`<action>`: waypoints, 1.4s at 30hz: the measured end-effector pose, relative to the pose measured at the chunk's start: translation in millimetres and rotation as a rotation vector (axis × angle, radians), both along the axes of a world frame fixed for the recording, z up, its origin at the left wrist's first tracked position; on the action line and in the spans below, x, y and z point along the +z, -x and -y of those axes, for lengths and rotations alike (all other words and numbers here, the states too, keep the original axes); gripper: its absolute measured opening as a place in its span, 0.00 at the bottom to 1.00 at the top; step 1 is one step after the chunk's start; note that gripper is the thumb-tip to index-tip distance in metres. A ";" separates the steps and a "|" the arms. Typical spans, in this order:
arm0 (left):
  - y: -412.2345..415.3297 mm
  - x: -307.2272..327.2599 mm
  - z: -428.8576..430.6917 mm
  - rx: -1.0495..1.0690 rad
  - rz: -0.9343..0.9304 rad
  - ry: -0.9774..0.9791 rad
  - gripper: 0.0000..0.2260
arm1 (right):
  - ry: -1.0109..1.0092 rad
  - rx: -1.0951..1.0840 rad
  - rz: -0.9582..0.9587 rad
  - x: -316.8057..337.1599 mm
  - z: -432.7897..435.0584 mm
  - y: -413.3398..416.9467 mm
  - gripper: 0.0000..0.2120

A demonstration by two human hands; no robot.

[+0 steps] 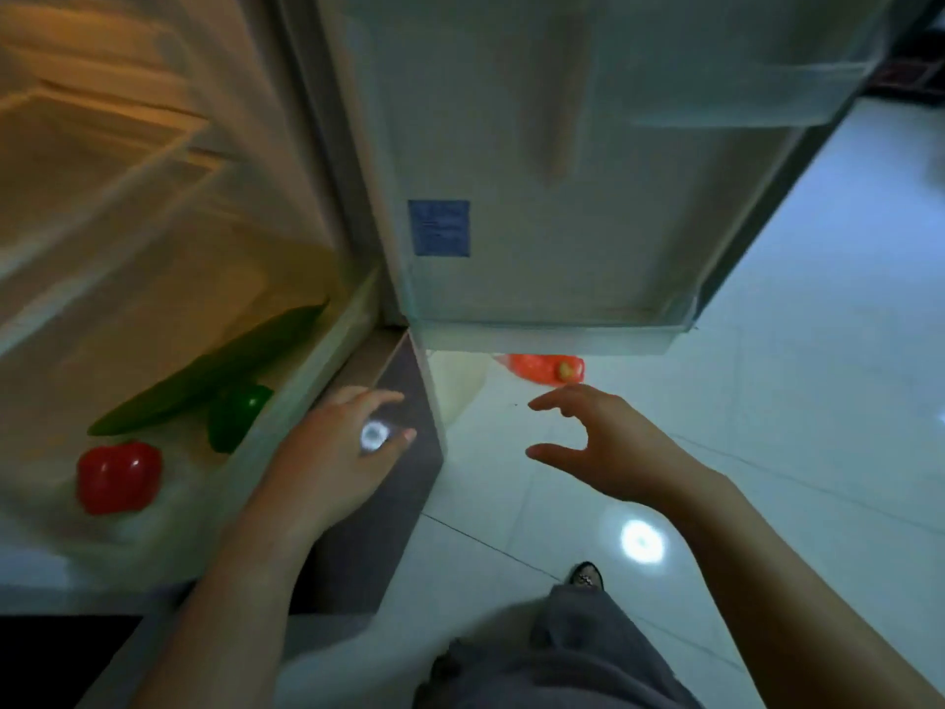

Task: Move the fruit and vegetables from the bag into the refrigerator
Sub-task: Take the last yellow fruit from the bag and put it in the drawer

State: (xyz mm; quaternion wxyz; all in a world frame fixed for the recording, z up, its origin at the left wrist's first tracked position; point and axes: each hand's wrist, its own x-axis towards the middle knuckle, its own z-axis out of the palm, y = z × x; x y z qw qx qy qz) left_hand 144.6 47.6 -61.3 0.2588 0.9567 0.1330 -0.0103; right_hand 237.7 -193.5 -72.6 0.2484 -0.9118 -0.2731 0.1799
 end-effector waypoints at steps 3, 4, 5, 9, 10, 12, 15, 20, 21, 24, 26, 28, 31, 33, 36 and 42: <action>-22.5 -1.7 35.5 -0.097 -0.055 -0.046 0.19 | -0.010 -0.120 -0.029 -7.4 44.7 4.0 0.24; -31.0 -1.3 49.9 -0.132 -0.061 -0.055 0.19 | -0.017 -0.150 -0.035 -8.6 59.2 4.2 0.24; -40.3 -0.3 66.0 -0.168 -0.064 -0.056 0.19 | -0.026 -0.177 -0.038 -9.5 74.5 2.9 0.24; -83.1 0.0 150.9 -0.332 -0.066 -0.017 0.21 | -0.070 -0.296 -0.033 -9.8 152.4 -8.0 0.23; -94.6 -1.8 175.9 -0.372 -0.058 -0.024 0.22 | -0.077 -0.329 -0.033 -9.4 176.3 -11.3 0.23; -117.7 -6.1 230.0 -0.451 -0.036 -0.036 0.22 | -0.089 -0.404 -0.036 -8.1 229.7 -17.8 0.22; -151.4 -13.4 317.2 -0.564 -0.037 -0.001 0.22 | -0.091 -0.526 -0.036 -10.8 316.1 -26.3 0.21; -200.3 -21.2 449.4 -0.712 -0.040 0.024 0.22 | -0.044 -0.689 -0.054 -23.0 439.9 -36.6 0.21; -208.6 -20.8 469.5 -0.738 -0.051 0.027 0.22 | -0.046 -0.716 -0.064 -24.3 458.2 -39.8 0.21; -236.6 -20.5 515.7 -0.787 -0.072 0.019 0.22 | -0.066 -0.758 -0.092 -28.9 498.7 -56.8 0.21; -258.6 -22.1 537.4 -0.797 -0.089 0.007 0.22 | -0.081 -0.768 -0.107 -33.5 516.8 -74.7 0.20; -283.1 -26.2 553.3 -0.800 -0.106 -0.004 0.22 | -0.096 -0.769 -0.115 -38.2 530.9 -97.4 0.20; -325.5 -34.4 568.6 -0.791 -0.121 0.001 0.22 | -0.107 -0.754 -0.121 -42.8 545.5 -140.9 0.20; -359.5 -41.1 577.6 -0.773 -0.119 0.008 0.22 | -0.102 -0.735 -0.124 -45.0 554.3 -177.0 0.20; -418.3 -50.5 592.7 -0.761 -0.113 0.017 0.23 | -0.095 -0.730 -0.115 -44.8 567.2 -236.6 0.21; -550.3 -42.9 623.6 -0.795 -0.105 0.019 0.22 | -0.138 -0.809 -0.106 -23.3 596.6 -352.0 0.20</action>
